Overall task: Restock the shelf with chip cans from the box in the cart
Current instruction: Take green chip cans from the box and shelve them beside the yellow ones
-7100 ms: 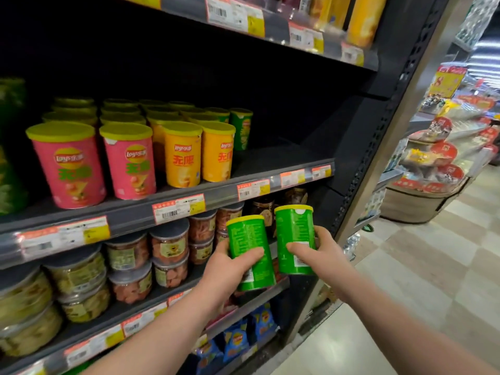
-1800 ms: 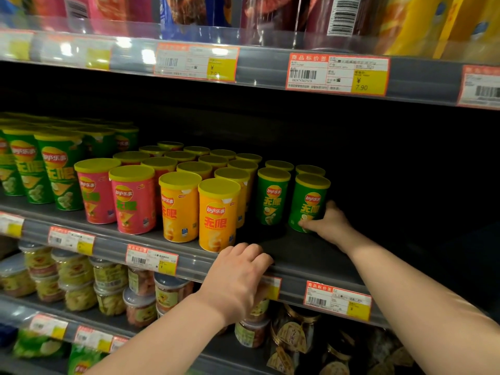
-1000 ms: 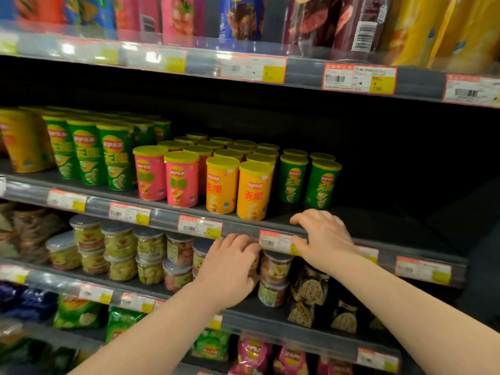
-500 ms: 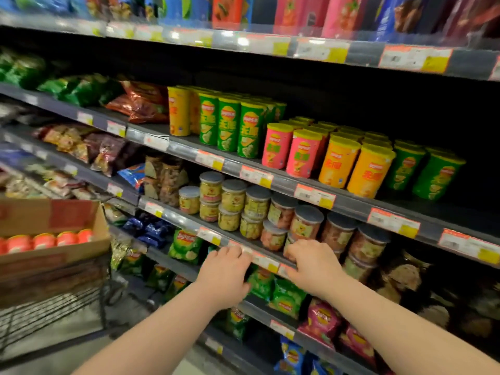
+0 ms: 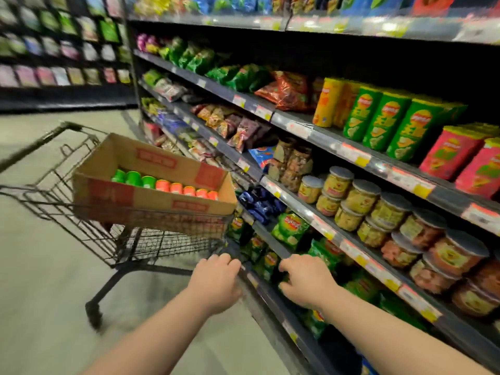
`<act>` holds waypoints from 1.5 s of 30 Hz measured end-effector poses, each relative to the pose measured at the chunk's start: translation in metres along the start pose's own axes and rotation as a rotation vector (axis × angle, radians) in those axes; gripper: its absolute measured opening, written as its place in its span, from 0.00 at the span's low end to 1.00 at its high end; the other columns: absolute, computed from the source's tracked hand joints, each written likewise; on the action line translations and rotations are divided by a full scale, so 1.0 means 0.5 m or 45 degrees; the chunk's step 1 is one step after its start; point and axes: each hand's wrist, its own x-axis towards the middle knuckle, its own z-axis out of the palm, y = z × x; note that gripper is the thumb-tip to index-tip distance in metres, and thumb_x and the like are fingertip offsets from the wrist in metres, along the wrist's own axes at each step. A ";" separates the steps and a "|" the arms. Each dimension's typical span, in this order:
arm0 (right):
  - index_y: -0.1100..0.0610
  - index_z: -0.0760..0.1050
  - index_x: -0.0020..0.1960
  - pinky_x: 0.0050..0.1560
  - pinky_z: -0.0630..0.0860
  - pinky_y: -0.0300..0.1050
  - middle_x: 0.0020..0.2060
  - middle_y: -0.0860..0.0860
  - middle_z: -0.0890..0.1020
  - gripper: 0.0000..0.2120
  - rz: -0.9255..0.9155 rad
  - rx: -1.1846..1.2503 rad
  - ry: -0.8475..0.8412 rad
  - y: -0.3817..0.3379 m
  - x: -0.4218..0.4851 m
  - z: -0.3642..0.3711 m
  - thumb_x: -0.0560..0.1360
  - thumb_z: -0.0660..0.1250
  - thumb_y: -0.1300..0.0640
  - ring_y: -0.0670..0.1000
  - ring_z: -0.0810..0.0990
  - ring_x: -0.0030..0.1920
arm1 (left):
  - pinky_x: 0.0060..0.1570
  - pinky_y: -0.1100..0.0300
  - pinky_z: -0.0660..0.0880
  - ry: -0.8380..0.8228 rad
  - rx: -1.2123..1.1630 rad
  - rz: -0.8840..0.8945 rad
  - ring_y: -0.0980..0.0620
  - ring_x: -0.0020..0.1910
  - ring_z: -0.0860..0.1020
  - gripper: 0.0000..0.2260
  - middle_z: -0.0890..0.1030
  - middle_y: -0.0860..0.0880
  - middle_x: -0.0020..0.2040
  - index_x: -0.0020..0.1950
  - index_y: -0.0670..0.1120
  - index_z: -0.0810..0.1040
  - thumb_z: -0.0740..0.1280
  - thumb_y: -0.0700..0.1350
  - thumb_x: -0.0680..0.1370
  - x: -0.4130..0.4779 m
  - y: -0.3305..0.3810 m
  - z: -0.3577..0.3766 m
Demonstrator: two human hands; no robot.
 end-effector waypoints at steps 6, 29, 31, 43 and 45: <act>0.51 0.72 0.62 0.60 0.68 0.51 0.57 0.52 0.76 0.17 -0.188 -0.068 -0.083 -0.087 0.080 0.015 0.76 0.60 0.47 0.57 0.73 0.61 | 0.61 0.51 0.67 -0.060 -0.045 -0.204 0.45 0.64 0.69 0.23 0.70 0.48 0.64 0.67 0.50 0.66 0.61 0.58 0.75 -0.035 -0.086 0.050; 0.55 0.71 0.58 0.60 0.67 0.54 0.56 0.55 0.76 0.15 -0.471 -0.074 -0.230 -0.085 0.626 -0.028 0.76 0.60 0.48 0.59 0.73 0.59 | 0.61 0.53 0.68 -0.173 -0.030 -0.540 0.47 0.63 0.69 0.20 0.70 0.50 0.62 0.65 0.50 0.67 0.60 0.56 0.75 0.312 -0.357 0.008; 0.54 0.71 0.59 0.62 0.66 0.55 0.57 0.55 0.75 0.15 -0.482 -0.068 -0.238 -0.083 0.662 -0.030 0.76 0.60 0.48 0.59 0.72 0.60 | 0.62 0.53 0.68 -0.181 -0.047 -0.555 0.48 0.63 0.69 0.22 0.70 0.50 0.63 0.67 0.51 0.66 0.60 0.57 0.76 0.333 -0.377 0.011; 0.53 0.70 0.64 0.64 0.64 0.53 0.61 0.54 0.74 0.20 -0.464 -0.013 -0.243 -0.166 0.850 -0.045 0.76 0.61 0.46 0.57 0.71 0.63 | 0.63 0.52 0.67 -0.150 -0.050 -0.543 0.47 0.65 0.68 0.23 0.70 0.50 0.64 0.68 0.51 0.66 0.61 0.58 0.76 0.436 -0.548 0.004; 0.52 0.70 0.65 0.65 0.64 0.53 0.62 0.53 0.74 0.20 -0.426 0.007 -0.251 -0.191 0.882 -0.050 0.76 0.61 0.45 0.56 0.70 0.64 | 0.63 0.52 0.66 -0.150 -0.058 -0.506 0.47 0.66 0.68 0.24 0.69 0.50 0.65 0.69 0.51 0.65 0.61 0.59 0.76 0.456 -0.596 -0.003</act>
